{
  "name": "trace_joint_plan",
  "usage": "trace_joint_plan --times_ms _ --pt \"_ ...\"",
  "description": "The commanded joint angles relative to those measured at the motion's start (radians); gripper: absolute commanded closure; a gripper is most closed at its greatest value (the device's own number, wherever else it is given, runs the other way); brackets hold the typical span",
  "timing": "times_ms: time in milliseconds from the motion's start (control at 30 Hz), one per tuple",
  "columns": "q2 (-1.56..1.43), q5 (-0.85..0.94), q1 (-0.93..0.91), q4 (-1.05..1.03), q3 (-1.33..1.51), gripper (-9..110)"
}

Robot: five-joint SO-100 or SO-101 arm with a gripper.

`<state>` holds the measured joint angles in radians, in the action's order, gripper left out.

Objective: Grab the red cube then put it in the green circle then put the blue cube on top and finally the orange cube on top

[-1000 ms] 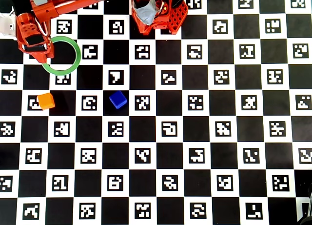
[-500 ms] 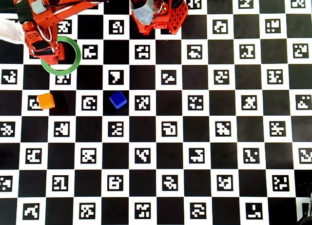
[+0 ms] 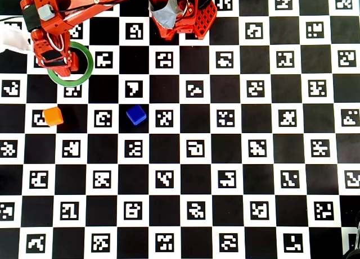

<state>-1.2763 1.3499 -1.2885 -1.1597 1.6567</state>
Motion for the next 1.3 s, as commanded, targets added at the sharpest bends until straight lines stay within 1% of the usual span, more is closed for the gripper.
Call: trace_joint_plan --times_ms 0,767,800,867,967,1067,1267 --pt "-0.026 0.012 -0.017 0.023 0.002 101" --pt "-0.02 0.035 -0.029 0.055 0.031 99" --pt "-0.02 0.035 -0.031 0.055 0.031 98" --pt "-0.02 0.041 -0.034 0.051 0.031 89" --pt "-0.021 0.051 -0.04 0.046 0.031 86" --pt "-0.023 0.054 -0.043 0.04 0.028 81" --pt "-0.026 0.049 -0.043 0.021 0.017 74"
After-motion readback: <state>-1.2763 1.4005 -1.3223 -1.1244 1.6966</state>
